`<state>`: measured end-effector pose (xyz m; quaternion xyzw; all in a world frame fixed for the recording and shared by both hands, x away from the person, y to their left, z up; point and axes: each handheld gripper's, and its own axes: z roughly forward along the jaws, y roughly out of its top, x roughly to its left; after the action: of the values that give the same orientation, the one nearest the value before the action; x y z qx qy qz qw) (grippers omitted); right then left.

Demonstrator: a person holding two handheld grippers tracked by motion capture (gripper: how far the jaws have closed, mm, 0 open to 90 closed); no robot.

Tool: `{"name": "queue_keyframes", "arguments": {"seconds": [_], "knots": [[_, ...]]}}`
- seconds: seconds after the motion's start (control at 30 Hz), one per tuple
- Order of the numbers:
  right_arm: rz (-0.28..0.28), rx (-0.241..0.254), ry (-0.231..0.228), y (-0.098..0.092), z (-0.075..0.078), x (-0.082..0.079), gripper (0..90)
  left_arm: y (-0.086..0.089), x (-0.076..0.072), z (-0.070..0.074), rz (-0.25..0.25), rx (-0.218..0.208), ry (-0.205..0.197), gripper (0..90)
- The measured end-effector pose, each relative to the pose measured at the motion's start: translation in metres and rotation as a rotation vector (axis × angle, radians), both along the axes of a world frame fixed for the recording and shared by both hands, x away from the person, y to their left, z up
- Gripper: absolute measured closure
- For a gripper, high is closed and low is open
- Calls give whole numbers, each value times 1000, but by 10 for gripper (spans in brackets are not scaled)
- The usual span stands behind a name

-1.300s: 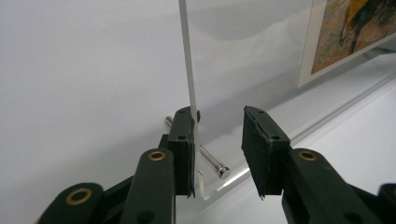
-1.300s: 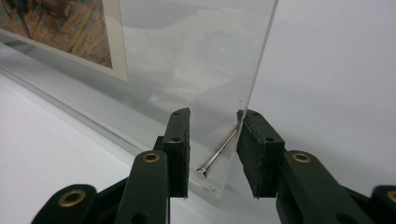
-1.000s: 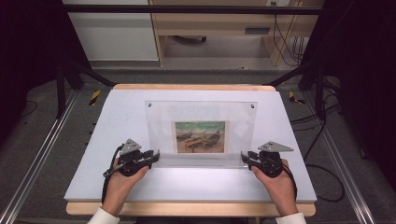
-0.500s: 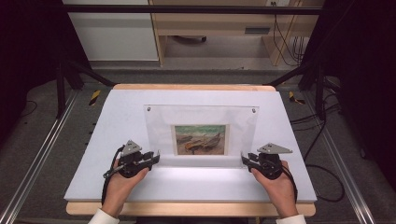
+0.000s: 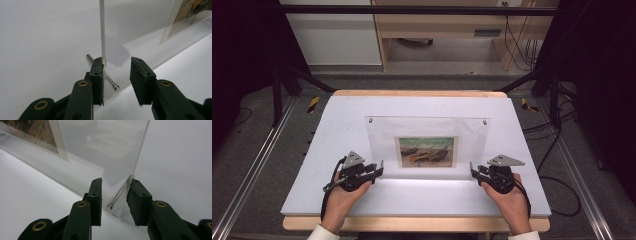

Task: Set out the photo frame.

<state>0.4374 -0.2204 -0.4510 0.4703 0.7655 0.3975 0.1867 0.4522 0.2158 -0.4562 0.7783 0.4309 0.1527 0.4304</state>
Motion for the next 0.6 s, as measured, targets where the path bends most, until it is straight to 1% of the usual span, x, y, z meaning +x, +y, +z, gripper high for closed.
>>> {"name": "queue_keyframes", "arguments": {"seconds": [0.6], "knots": [[2, -7, 1, 0, -1, -1, 658, -2, -1, -1, 0, 9, -1, 626]]}}
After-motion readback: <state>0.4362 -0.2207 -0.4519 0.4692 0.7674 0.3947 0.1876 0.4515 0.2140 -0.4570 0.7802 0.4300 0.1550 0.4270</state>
